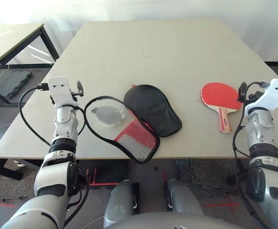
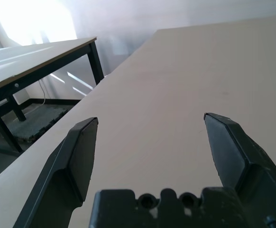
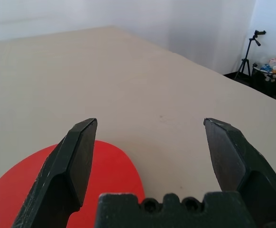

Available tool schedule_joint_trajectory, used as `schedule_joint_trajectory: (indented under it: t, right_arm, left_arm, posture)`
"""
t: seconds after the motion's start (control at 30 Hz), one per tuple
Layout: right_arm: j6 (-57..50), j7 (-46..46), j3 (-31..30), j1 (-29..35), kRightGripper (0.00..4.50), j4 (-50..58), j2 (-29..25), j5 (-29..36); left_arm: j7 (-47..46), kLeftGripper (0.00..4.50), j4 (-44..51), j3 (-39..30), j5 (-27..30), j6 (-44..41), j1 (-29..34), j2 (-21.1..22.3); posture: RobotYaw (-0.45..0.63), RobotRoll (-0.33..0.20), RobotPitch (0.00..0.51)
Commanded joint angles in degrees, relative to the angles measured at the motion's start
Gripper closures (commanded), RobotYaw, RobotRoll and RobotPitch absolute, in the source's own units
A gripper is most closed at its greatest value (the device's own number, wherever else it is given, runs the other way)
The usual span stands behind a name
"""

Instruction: Store the ping-pong paddle in its case and zip it.

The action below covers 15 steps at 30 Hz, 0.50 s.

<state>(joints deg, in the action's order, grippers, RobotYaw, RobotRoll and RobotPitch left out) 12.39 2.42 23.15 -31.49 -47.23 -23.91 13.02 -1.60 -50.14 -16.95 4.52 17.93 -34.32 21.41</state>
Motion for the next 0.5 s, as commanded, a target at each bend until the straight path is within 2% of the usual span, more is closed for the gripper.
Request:
schedule_joint_trajectory:
  t: [0.03,0.2,0.33,0.5]
  right_arm:
    - [-0.2,0.6,-0.2,-0.8,0.04,-0.1,0.1,0.2]
    - [-1.4,0.6,-0.8,-1.6,0.04,1.3,1.0,0.2]
    - [-5.9,1.0,-2.0,-1.2,0.04,6.0,1.4,0.1]
    - [-20.2,-1.3,-2.6,2.3,0.04,19.2,2.7,1.8]
  left_arm:
    - [0.0,0.0,0.9,0.0,0.5,-0.4,0.7,-0.1]
    - [0.3,0.0,1.6,0.2,0.2,-0.6,0.1,0.4]
    - [4.5,0.0,5.5,1.4,0.4,-1.3,0.8,1.0]
    - [11.8,0.0,10.8,2.3,1.8,-5.1,1.8,2.7]
  posture:
    - [0.02,0.0,0.029]
    - [0.04,0.0,0.04]
    - [0.04,0.0,0.042]
    - [0.02,0.0,0.039]
